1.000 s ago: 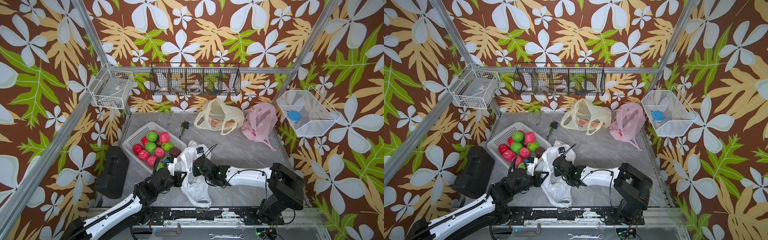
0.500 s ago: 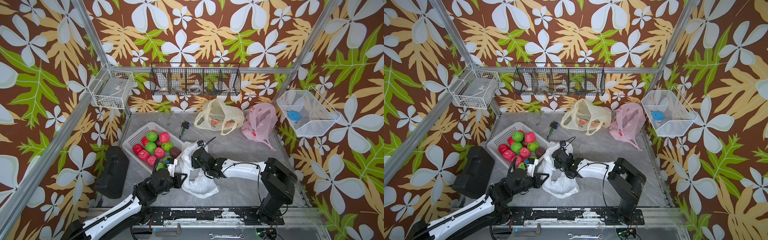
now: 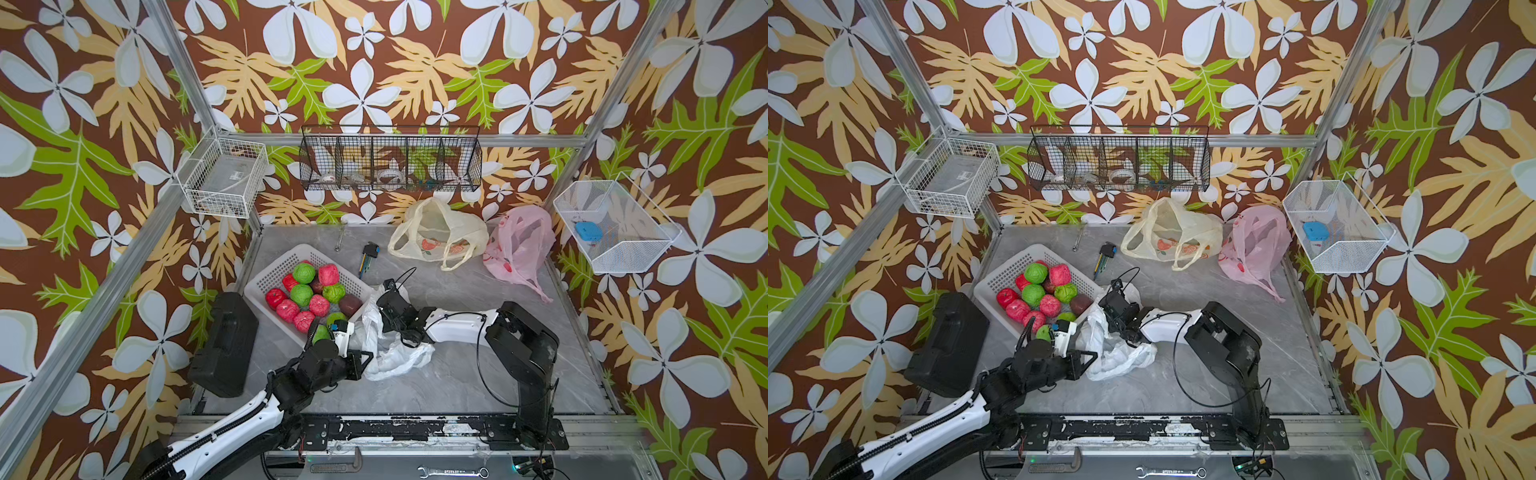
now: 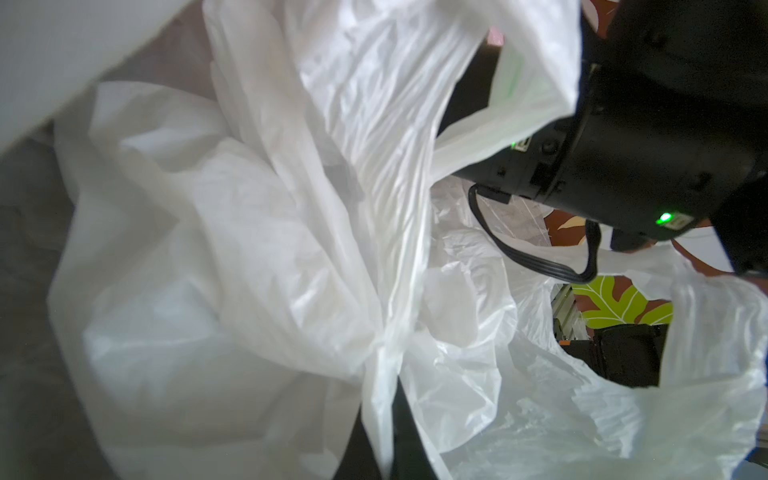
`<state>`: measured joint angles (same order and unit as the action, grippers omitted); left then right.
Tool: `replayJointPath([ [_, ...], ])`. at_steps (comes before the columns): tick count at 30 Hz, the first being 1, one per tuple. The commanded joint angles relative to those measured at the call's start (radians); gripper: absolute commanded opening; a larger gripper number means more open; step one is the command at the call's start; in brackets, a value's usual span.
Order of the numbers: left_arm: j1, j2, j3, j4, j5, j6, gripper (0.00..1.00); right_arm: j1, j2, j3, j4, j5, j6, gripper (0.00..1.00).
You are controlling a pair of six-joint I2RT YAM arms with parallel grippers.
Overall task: Untie the knot of a plastic bag & take out the apple
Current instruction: Place the plastic bag at the center of the board.
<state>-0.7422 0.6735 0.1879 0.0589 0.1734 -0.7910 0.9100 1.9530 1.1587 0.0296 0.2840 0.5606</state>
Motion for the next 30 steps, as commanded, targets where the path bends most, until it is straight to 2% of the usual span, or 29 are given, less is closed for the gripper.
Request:
replayJointPath([
  [1, 0.008, -0.011, -0.001, 0.005, 0.004, -0.005, 0.0, 0.0, -0.04, -0.013, -0.007, 0.0, -0.046, 0.47],
  [6, 0.018, -0.035, 0.0, -0.011, -0.055, -0.017, 0.0, 0.004, -0.163, -0.078, -0.057, -0.002, -0.059, 0.4],
  [16, 0.039, -0.024, 0.001, 0.013, -0.146, -0.058, 0.0, 0.054, -0.344, -0.176, -0.211, -0.021, -0.059, 0.42],
  [27, 0.052, 0.115, -0.007, 0.143, -0.129, -0.083, 0.0, 0.064, -0.582, -0.21, -0.352, -0.193, -0.064, 0.43],
  [30, 0.052, 0.171, 0.008, 0.187, -0.128, -0.074, 0.0, 0.064, -0.639, -0.21, -0.398, -0.208, -0.071, 0.43],
])
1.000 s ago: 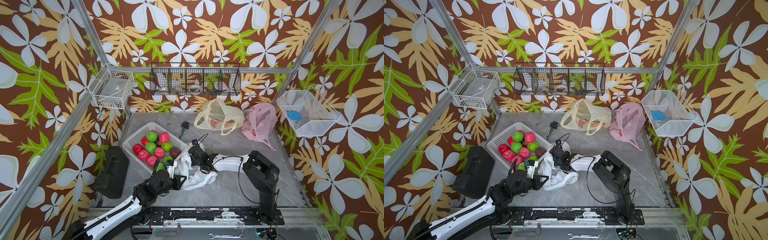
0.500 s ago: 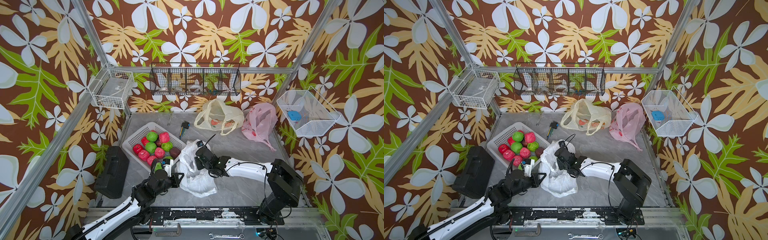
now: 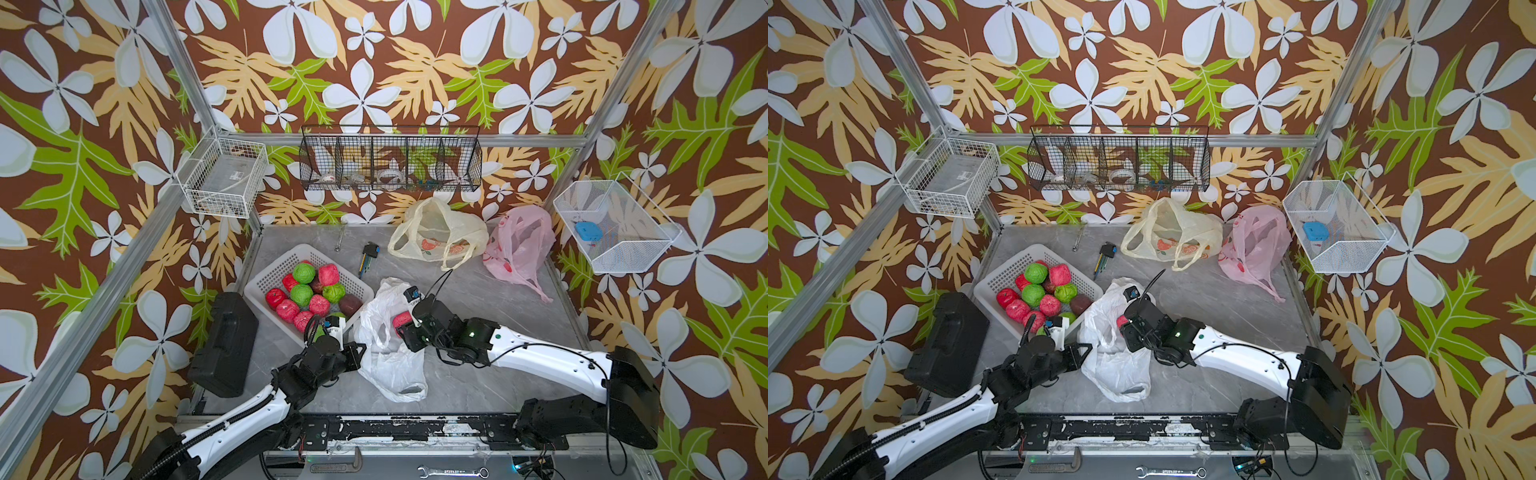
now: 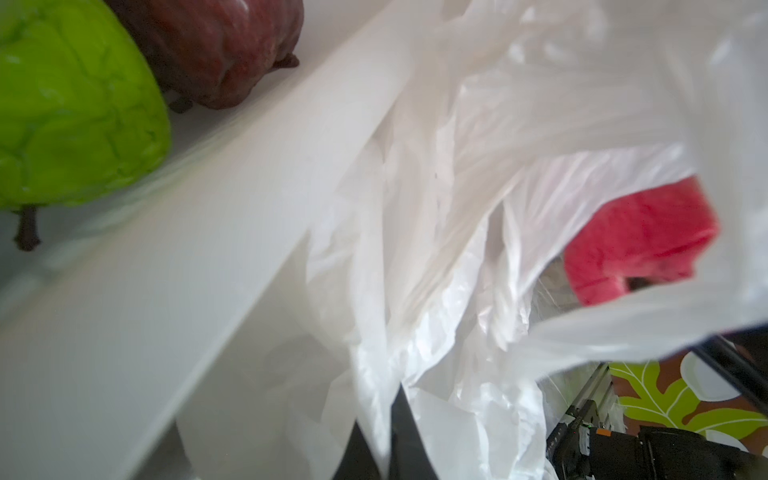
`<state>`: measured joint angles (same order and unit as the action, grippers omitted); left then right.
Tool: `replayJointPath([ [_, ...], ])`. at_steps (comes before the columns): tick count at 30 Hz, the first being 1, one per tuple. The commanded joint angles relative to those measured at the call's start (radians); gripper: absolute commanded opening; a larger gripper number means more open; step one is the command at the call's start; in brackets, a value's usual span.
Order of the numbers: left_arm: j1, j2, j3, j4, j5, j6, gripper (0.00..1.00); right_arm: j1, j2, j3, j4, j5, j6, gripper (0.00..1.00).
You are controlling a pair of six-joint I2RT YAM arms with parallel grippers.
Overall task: Untie the knot of a plastic bag & take out the apple
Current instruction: Place the plastic bag at the center of the board, then place the apple in the basket.
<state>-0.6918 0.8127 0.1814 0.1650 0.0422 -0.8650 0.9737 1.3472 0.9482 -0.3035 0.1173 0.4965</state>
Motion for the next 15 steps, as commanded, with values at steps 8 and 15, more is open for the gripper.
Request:
replayJointPath([
  [8, 0.002, 0.249, 0.116, 0.205, 0.076, 0.073, 0.0, 0.0, -0.194, 0.102, -0.165, 0.174, 0.015, 0.43],
  [15, 0.002, 0.263, 0.147, 0.192, 0.108, 0.129, 0.26, -0.02, -0.052, 0.312, -0.1, 0.236, -0.076, 0.42],
])
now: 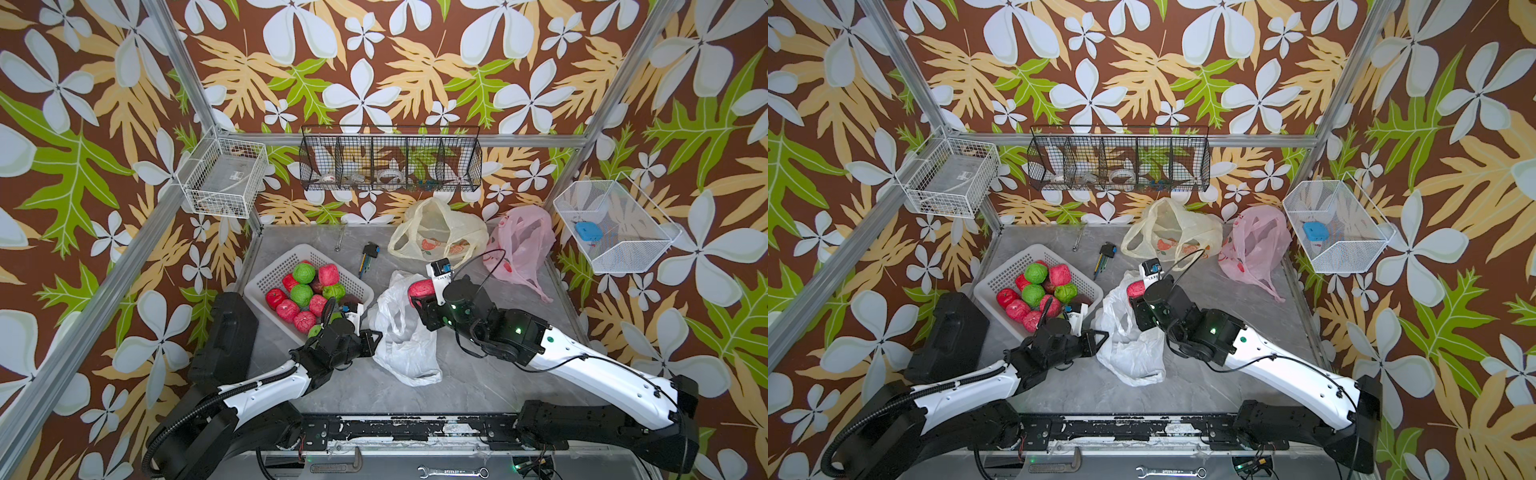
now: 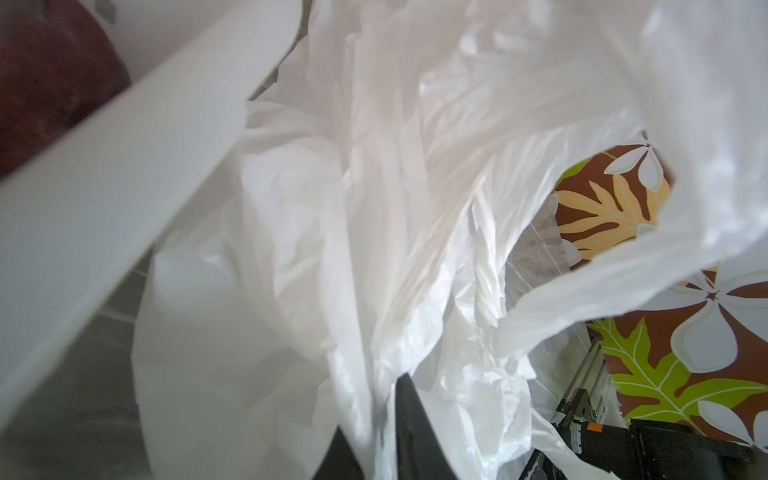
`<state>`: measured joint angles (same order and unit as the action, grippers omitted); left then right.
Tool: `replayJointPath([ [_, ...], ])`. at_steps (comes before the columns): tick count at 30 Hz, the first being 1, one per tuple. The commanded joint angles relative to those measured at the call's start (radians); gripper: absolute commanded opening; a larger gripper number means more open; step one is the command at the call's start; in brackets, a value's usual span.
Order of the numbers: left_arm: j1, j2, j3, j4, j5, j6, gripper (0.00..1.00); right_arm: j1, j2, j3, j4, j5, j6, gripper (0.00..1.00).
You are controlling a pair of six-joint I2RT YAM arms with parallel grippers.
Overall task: Untie the knot of a plastic bag & take out the apple
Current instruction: Place the apple in the basket.
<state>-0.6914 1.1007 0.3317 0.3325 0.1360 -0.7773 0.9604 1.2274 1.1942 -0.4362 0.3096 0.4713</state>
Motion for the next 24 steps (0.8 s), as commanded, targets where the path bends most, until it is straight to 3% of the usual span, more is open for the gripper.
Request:
replayJointPath([
  [1, 0.001, -0.06, -0.012, 0.005, 0.003, 0.046, 0.31, -0.006, 0.126, 0.124, 0.027, 0.037, -0.071, 0.42],
  [8, 0.003, -0.405, -0.084, -0.239, -0.135, 0.056, 0.51, -0.006, 0.554, 0.518, 0.02, -0.114, -0.152, 0.42],
  [15, 0.004, -0.791, -0.058, -0.599, -0.341, 0.039, 0.57, -0.006, 0.94, 0.874, -0.013, -0.253, -0.155, 0.43],
  [19, 0.004, -0.943, -0.059, -0.648, -0.422, 0.009, 0.58, -0.005, 1.084, 1.01, -0.05, -0.29, -0.154, 0.5],
  [24, 0.004, -0.951, -0.045, -0.679, -0.481, 0.01, 0.6, -0.005, 1.103, 1.018, -0.053, -0.296, -0.157, 0.71],
])
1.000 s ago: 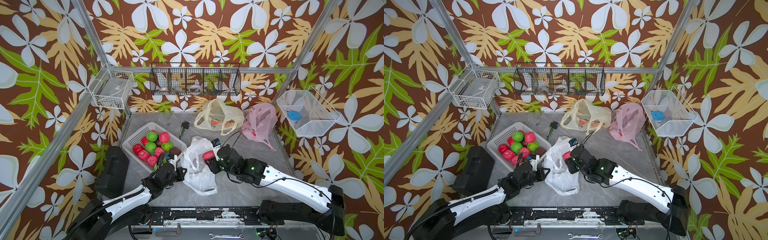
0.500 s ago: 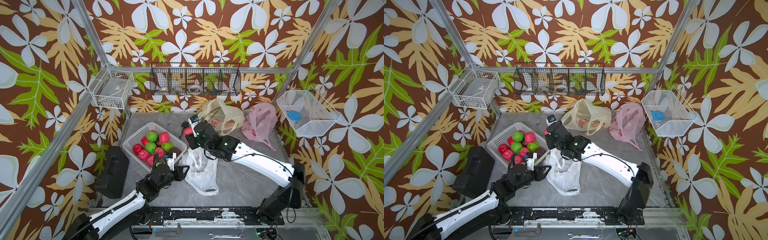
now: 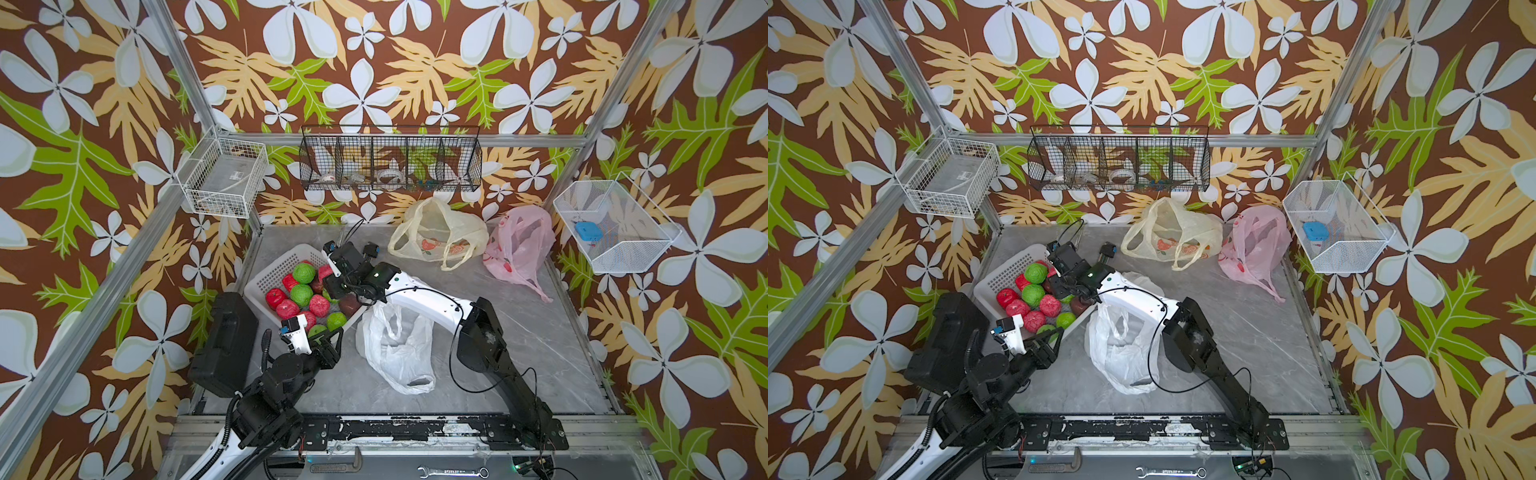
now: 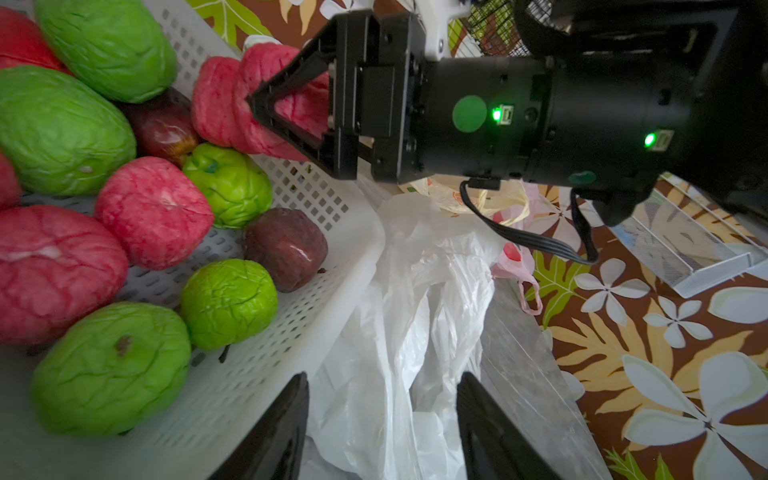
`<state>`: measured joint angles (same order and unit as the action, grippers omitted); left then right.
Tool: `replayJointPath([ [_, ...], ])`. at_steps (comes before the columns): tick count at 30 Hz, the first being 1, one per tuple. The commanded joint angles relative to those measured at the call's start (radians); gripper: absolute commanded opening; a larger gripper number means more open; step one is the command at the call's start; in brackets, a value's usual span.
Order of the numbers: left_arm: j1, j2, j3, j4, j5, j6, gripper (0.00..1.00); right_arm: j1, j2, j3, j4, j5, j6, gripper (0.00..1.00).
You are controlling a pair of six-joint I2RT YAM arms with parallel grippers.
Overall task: Untie the knot of a plastic bag & take out the apple
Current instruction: Place the apple in the basket, then reset both arms
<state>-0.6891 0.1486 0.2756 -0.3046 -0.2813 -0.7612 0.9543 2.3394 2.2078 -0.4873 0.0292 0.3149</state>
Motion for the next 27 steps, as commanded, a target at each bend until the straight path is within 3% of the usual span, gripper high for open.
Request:
replayJointPath([
  [1, 0.002, 0.009, 0.015, -0.042, -0.068, -0.003, 0.6, 0.001, -0.017, -0.004, -0.001, -0.014, -0.005, 0.72],
  [9, 0.003, 0.072, 0.079, -0.042, -0.135, 0.072, 0.65, 0.001, -0.133, -0.099, 0.006, 0.035, -0.037, 0.75],
  [12, 0.002, 0.123, 0.138, -0.041, -0.173, 0.143, 0.72, 0.002, -0.236, -0.176, 0.009, 0.101, -0.063, 0.75],
  [22, 0.015, 0.482, 0.435, 0.034, -0.259, 0.434, 1.0, -0.012, -0.782, -0.697, 0.082, 0.607, -0.202, 0.8],
  [24, 0.05, 0.531, 0.455, 0.078, -0.245, 0.461, 1.0, -0.04, -0.903, -0.819, 0.096, 0.681, -0.197, 0.83],
  [27, 0.193, 0.58, 0.452, 0.145, -0.097, 0.471, 1.0, -0.122, -1.091, -0.999, 0.105, 0.736, -0.156, 0.9],
])
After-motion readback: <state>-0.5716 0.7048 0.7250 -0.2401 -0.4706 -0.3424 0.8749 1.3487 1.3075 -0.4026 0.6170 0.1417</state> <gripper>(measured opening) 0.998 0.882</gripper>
